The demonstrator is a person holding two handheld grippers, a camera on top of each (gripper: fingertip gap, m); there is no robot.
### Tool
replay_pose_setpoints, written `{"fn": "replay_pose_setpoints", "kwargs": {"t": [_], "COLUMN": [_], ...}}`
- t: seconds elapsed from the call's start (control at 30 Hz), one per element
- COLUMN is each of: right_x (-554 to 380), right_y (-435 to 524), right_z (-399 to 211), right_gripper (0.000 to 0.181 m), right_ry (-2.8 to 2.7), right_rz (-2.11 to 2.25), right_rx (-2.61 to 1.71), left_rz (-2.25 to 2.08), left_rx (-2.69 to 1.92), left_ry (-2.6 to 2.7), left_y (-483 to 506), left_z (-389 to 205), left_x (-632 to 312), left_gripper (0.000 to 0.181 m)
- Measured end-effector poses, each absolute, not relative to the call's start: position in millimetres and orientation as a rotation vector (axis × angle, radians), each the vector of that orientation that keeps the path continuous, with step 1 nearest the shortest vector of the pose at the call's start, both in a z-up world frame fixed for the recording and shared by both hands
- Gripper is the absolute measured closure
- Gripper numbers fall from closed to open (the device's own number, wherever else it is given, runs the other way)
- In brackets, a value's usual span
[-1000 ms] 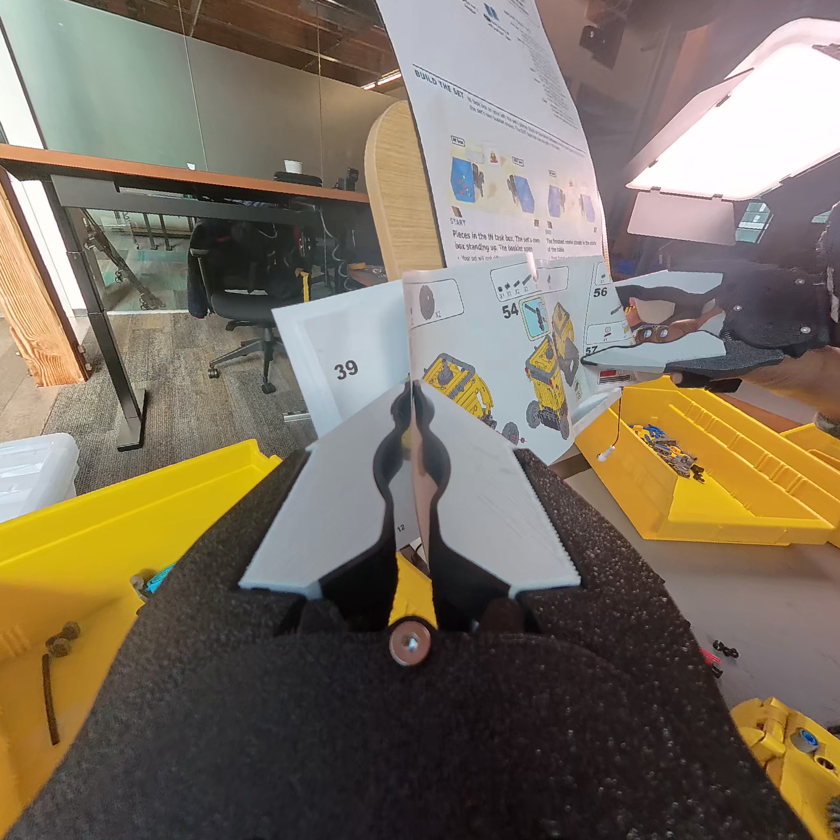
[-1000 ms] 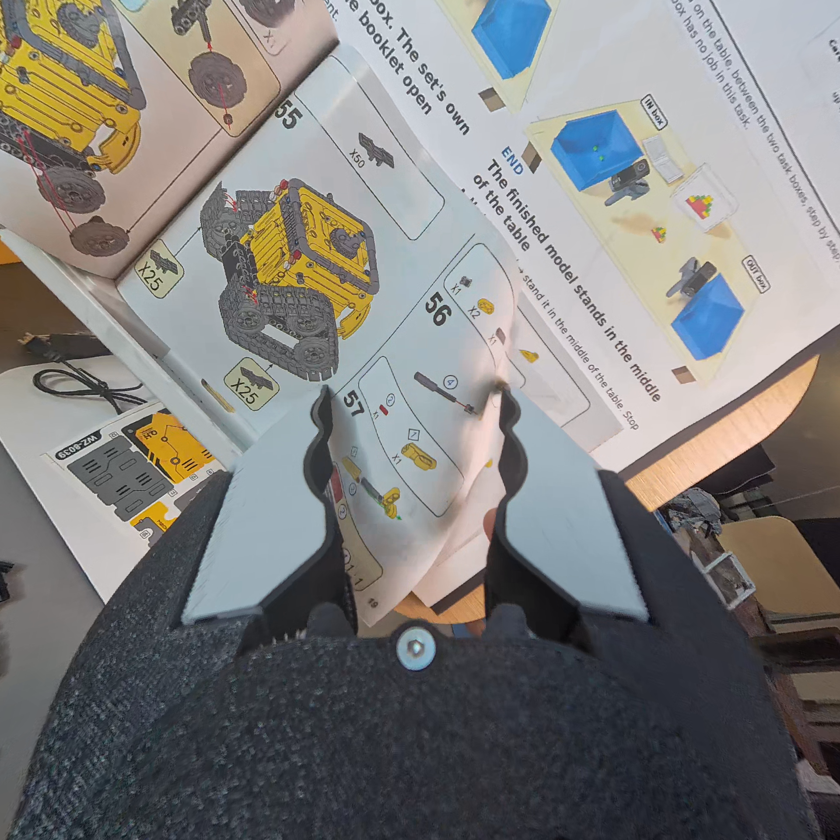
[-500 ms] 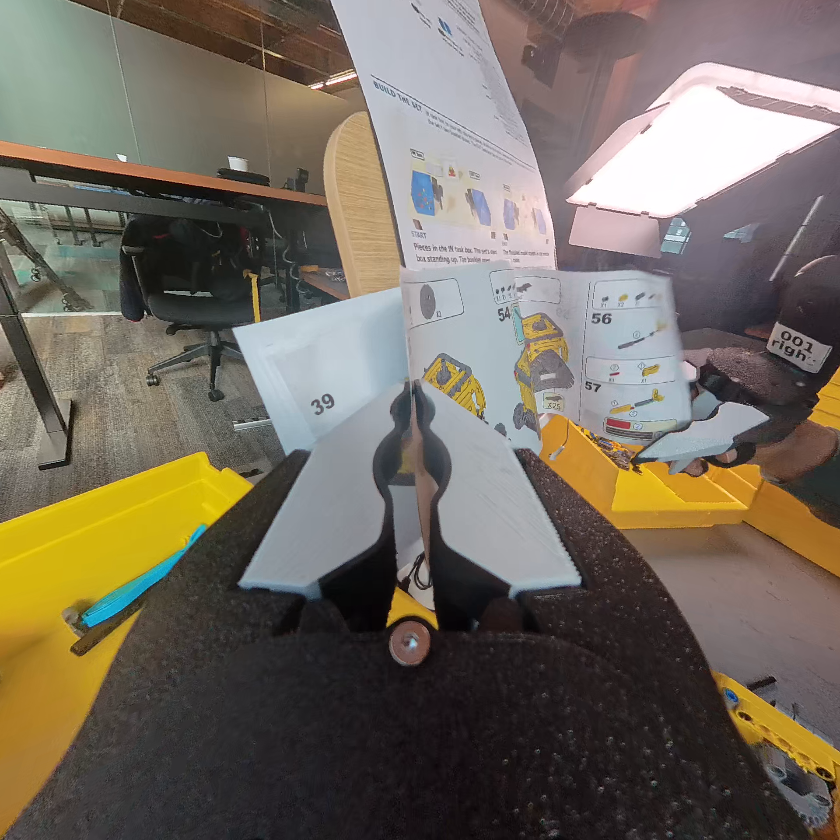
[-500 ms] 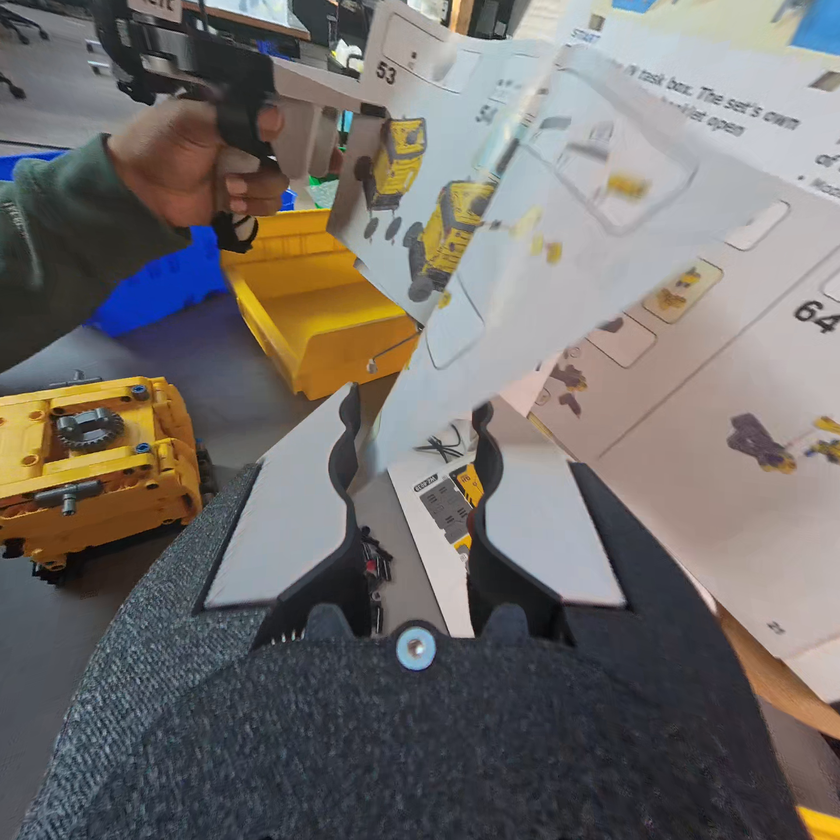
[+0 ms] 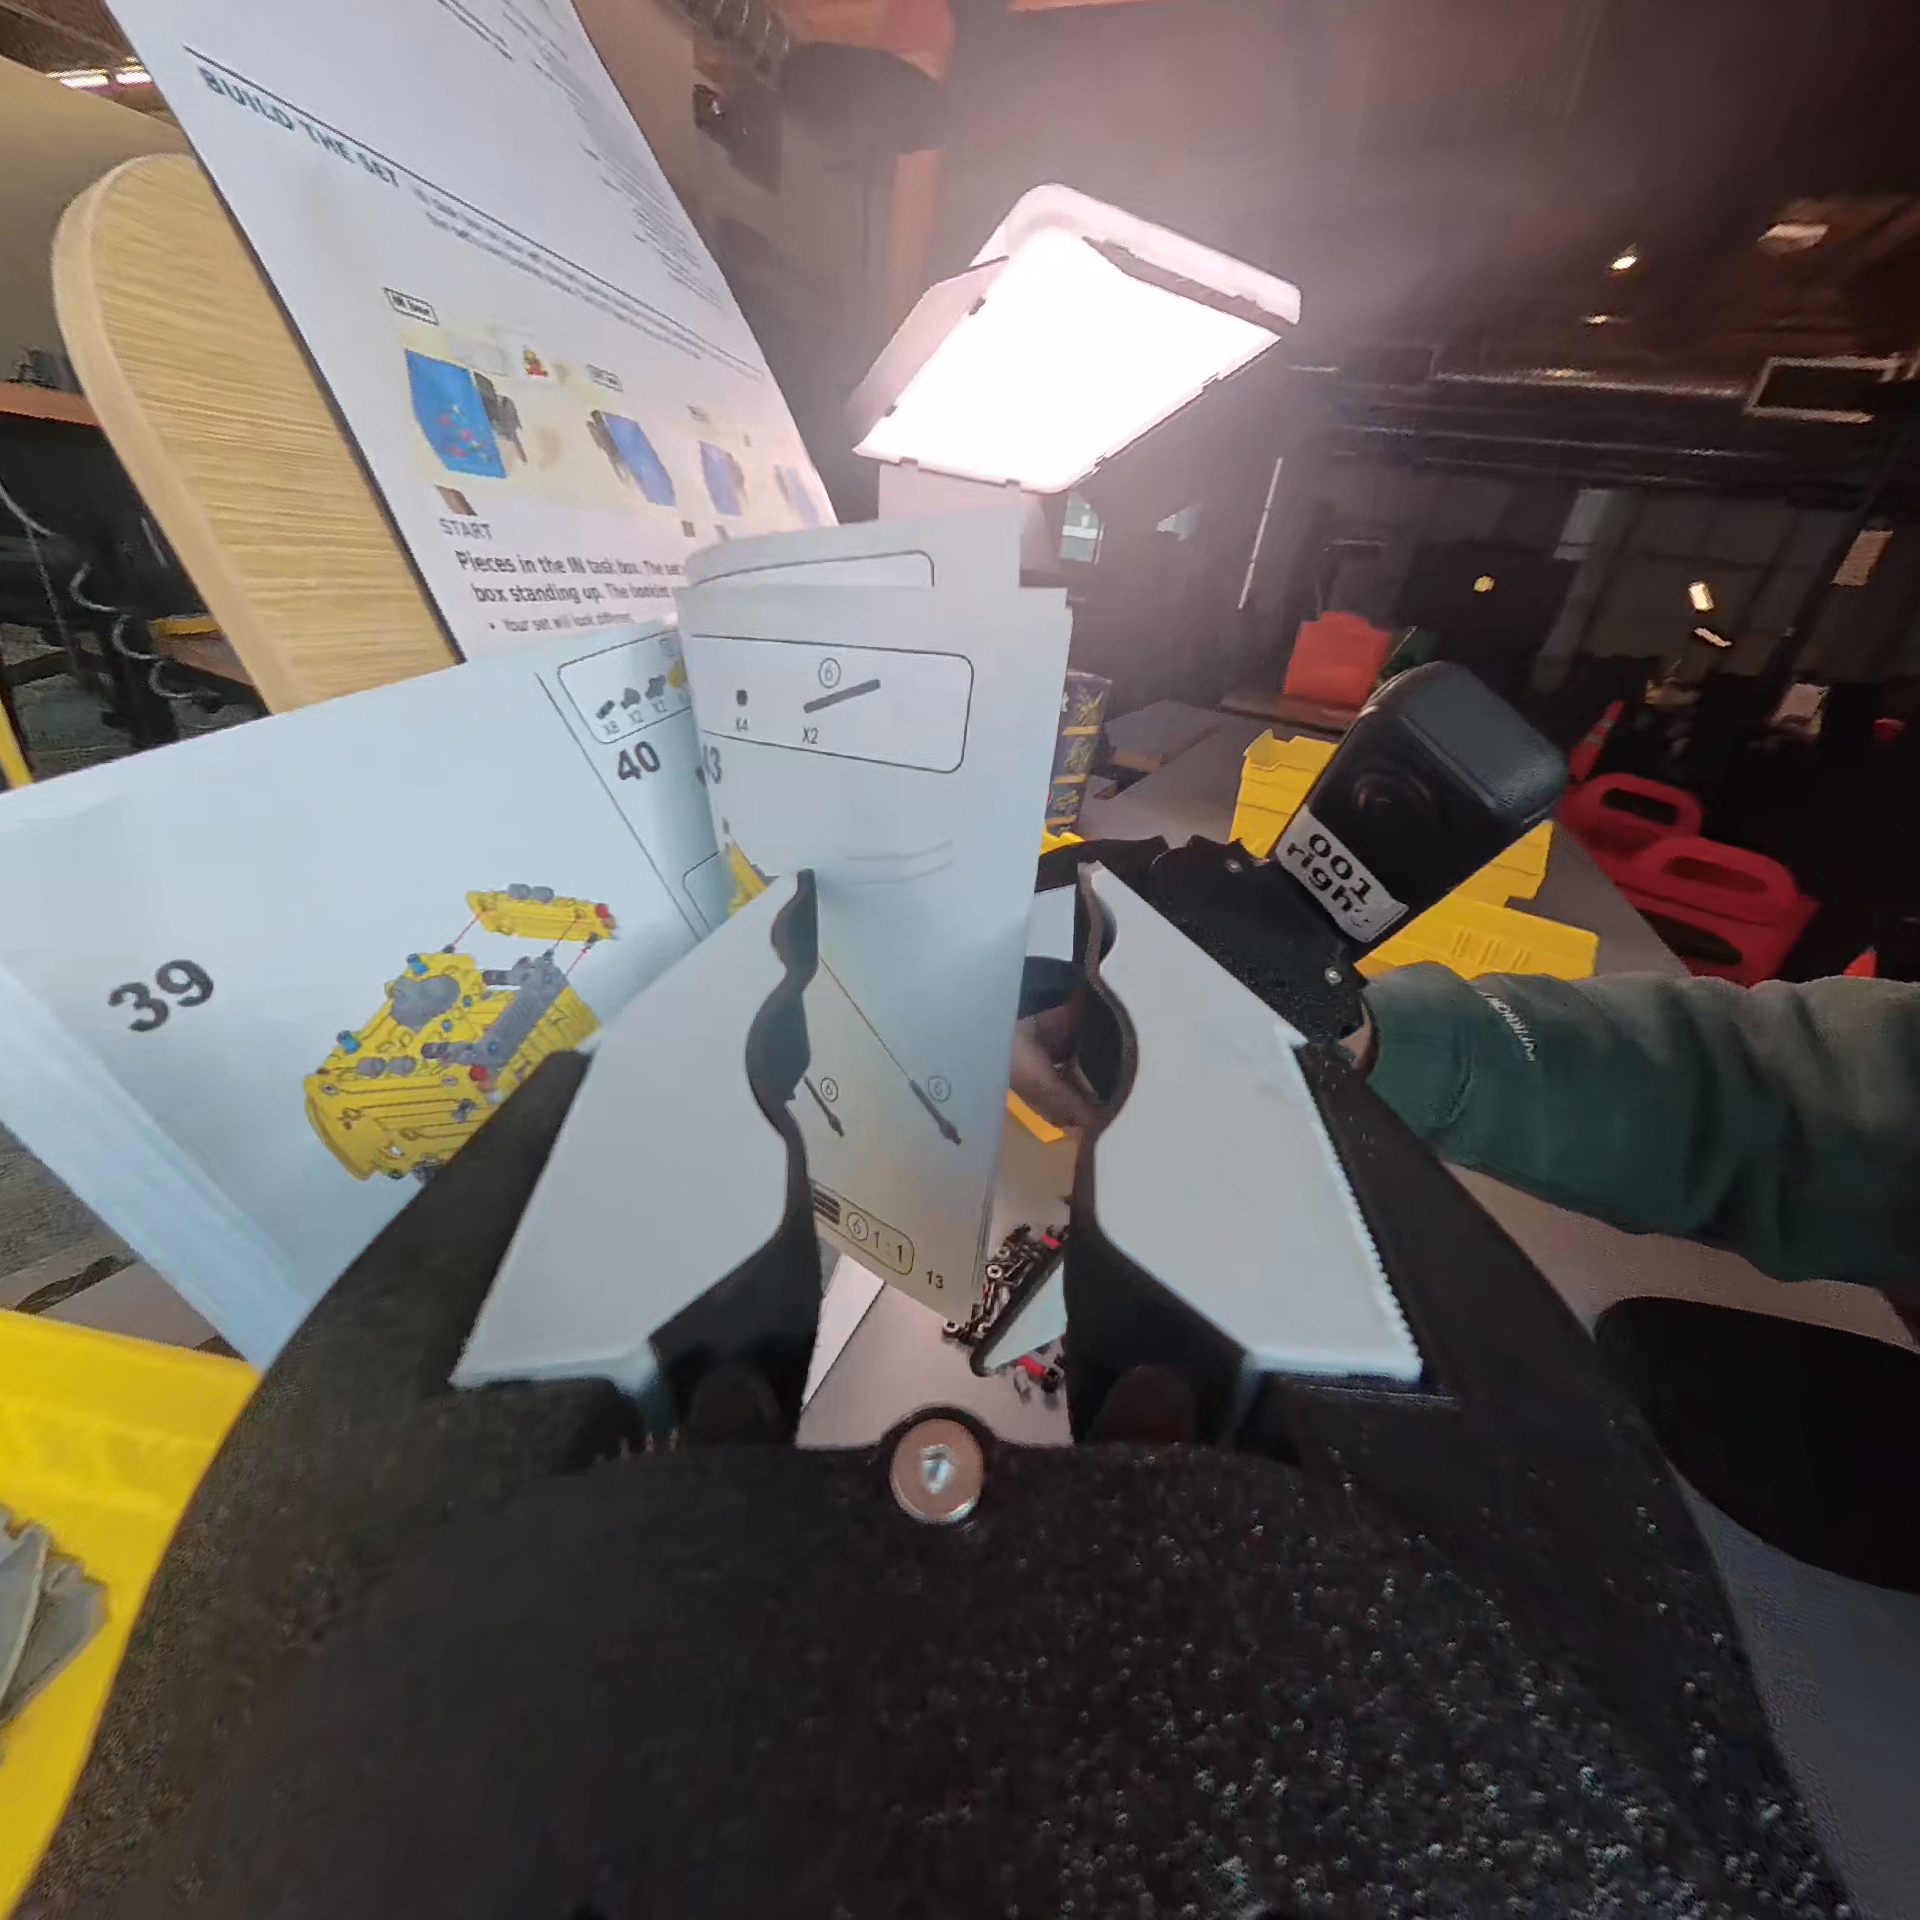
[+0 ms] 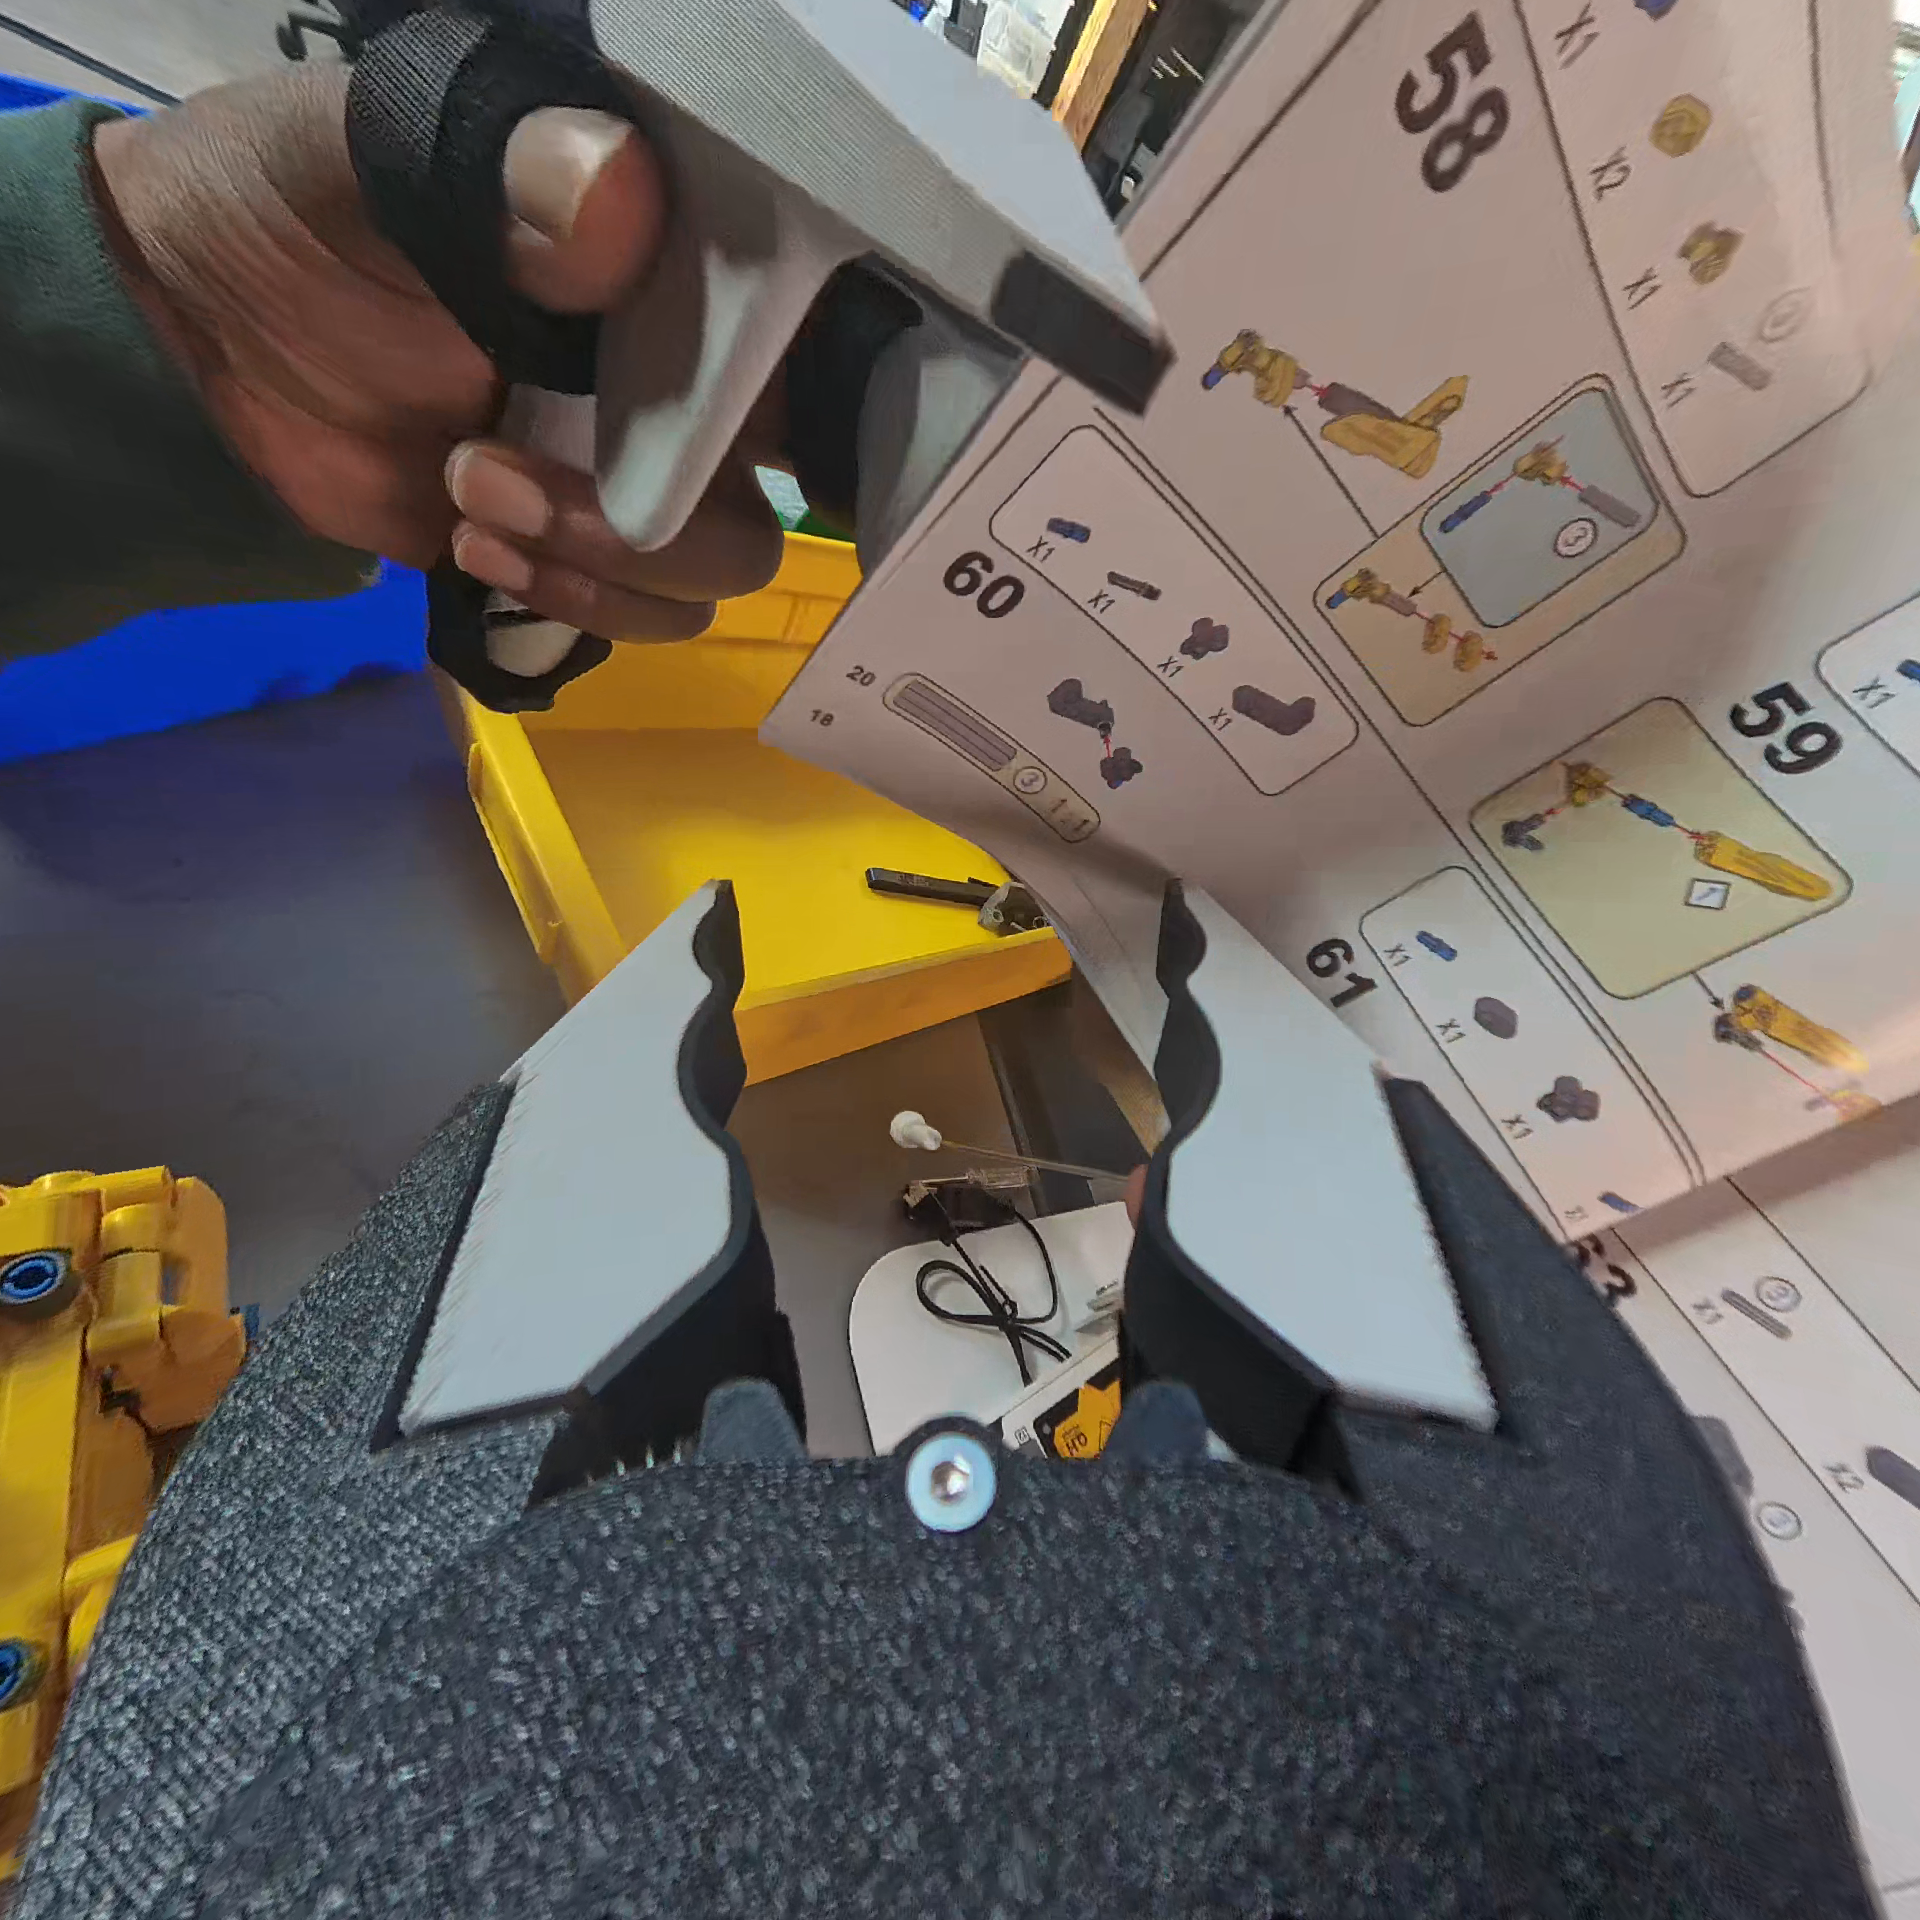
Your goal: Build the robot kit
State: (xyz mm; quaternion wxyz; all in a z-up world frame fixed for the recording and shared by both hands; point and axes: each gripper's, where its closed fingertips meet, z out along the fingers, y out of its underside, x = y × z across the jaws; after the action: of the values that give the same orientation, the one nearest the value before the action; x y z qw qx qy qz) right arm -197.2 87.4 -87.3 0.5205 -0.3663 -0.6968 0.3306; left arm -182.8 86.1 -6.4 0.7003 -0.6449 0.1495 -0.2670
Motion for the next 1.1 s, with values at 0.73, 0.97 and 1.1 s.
{"fn": "replay_pose_setpoints", "kwargs": {"t": [0.73, 0.97, 1.1], "right_x": [-151.7, -103.0, -98.8], "right_y": [113.6, 268.8, 310.9], "right_z": [-50.6, -5.2, -20.0], "right_gripper": [0.102, 0.078, 0.059], "right_ry": [-1.453, -1.179, -1.196], "right_rz": [0.893, 0.482, 0.376], "right_rx": [-0.947, -1.159, -1.281], "left_rz": [-0.094, -0.131, -0.183], "left_rx": [-1.734, -1.721, -1.714], "left_ry": [0.113, 0.060, 0.029], "left_y": [108.3, 107.2, 106.9], "left_z": [-51.3, -50.2, -51.6], "left_x": [-251.5, -256.6, -259.2], "left_gripper": [0.181, 0.177, 0.178]}}
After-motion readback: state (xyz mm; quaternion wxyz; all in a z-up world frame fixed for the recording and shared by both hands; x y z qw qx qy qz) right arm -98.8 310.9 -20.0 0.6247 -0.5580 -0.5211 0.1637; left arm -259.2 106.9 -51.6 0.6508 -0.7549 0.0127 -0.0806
